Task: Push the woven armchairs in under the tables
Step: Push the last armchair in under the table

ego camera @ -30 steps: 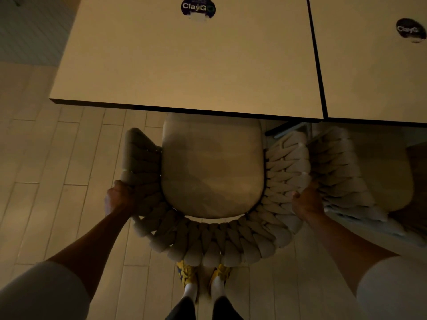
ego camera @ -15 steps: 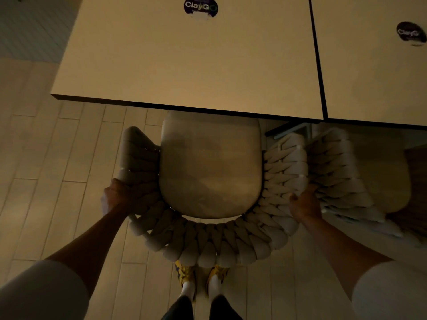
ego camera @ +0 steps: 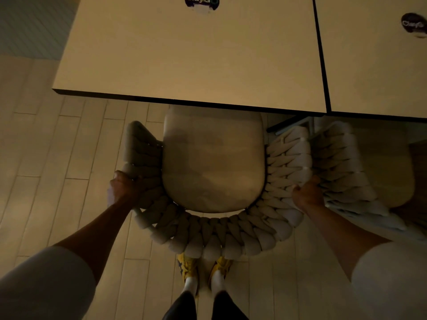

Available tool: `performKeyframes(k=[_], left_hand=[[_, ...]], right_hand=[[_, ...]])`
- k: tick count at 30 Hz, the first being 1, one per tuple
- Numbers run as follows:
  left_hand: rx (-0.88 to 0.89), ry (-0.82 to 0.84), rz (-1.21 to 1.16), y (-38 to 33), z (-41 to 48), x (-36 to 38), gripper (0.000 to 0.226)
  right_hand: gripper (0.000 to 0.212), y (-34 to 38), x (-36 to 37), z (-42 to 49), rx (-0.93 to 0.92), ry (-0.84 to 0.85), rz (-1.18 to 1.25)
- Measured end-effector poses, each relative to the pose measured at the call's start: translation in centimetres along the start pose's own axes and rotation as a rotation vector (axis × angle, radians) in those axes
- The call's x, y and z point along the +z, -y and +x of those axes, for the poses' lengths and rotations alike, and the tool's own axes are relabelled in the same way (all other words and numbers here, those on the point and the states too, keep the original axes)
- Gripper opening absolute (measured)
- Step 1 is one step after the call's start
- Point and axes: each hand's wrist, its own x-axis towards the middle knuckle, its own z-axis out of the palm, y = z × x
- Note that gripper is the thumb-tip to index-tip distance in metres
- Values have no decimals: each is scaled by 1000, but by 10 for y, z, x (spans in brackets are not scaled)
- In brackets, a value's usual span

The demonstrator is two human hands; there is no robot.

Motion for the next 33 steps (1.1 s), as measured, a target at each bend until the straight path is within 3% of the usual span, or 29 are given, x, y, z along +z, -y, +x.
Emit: performKeyframes(k=[19, 26, 33], left_hand=[[81, -25, 39, -17, 3, 0, 46], [94, 23, 43, -19, 2, -3, 75], [197, 18, 70, -24, 0, -2, 62]], right_hand=[[73, -9, -5, 7, -28, 33, -16], [69, -11, -2, 8, -31, 7, -32], [73, -7, 2, 13, -6, -13, -67]])
